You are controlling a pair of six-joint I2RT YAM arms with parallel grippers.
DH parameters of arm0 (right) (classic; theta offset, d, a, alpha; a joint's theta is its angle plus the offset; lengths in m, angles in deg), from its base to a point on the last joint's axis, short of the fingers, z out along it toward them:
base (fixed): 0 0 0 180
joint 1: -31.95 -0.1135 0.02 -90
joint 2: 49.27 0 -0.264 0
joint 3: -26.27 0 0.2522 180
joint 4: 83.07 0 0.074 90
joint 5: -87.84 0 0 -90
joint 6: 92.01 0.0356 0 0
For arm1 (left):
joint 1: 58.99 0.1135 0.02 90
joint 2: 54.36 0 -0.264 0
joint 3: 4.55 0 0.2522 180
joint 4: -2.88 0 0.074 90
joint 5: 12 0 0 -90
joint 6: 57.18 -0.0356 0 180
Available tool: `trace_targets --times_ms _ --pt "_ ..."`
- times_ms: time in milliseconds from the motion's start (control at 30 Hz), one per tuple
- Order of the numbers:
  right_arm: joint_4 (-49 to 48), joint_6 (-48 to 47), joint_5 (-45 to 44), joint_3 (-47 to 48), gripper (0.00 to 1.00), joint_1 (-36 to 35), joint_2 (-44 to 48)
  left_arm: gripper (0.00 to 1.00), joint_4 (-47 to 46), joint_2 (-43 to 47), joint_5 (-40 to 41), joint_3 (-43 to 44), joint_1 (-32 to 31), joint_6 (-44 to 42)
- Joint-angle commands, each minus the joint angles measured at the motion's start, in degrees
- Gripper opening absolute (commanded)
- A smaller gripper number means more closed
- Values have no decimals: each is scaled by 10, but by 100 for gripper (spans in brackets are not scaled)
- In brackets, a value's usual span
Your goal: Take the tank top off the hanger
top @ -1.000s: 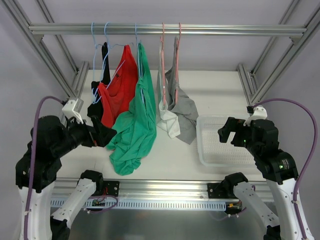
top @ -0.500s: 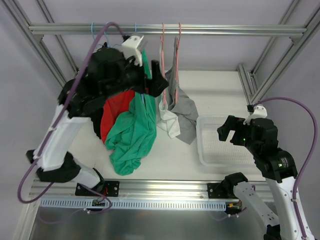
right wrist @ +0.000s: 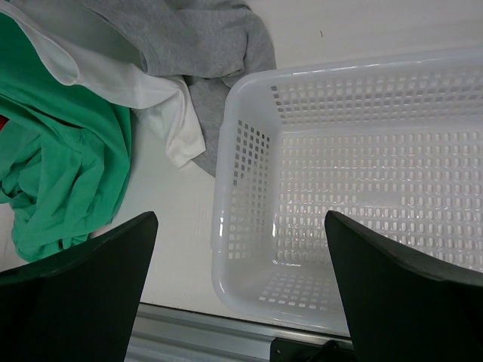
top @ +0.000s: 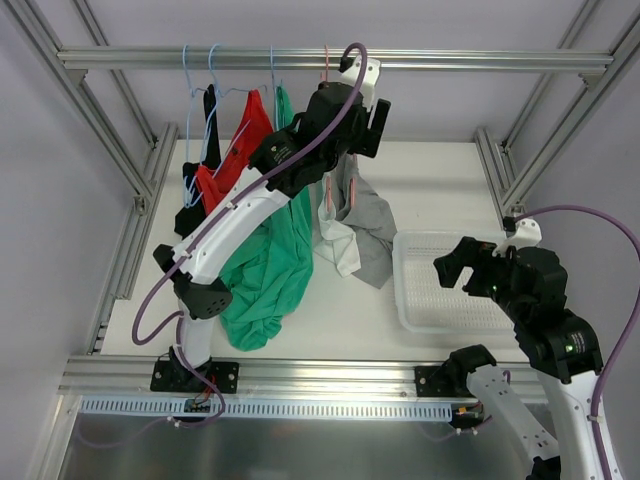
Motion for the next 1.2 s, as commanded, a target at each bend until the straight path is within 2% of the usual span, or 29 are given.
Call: trace_targets --times_ms 0,133,333,367,467,500,533,567,600,1167 --pt "-19 12 17 9 100 -1 8 71 -59 -1 71 10 0 -29" --pt "-19 16 38 9 100 -1 17 67 -60 -21 77 -6 20 -17" --pt "-20 17 40 11 100 -1 20 57 -61 -42 13 -19 50 16" --pt "-19 17 40 10 99 -1 20 49 -61 -46 5 -18 54 18" --pt "-19 15 41 9 99 -1 16 33 -61 -50 -4 -11 58 20" --pt "-19 13 44 8 99 -1 13 19 -62 -50 -6 -9 58 22" --pt "-19 12 45 8 99 -1 12 10 -61 -49 -8 -8 58 26" --pt "-19 12 45 6 99 -1 11 3 -62 -43 -9 -10 58 27" --pt "-20 11 45 5 99 -1 9 0 -62 -39 -9 -9 58 28" --pt "-32 0 54 -7 99 -1 -11 0 -84 21 -45 18 56 90"
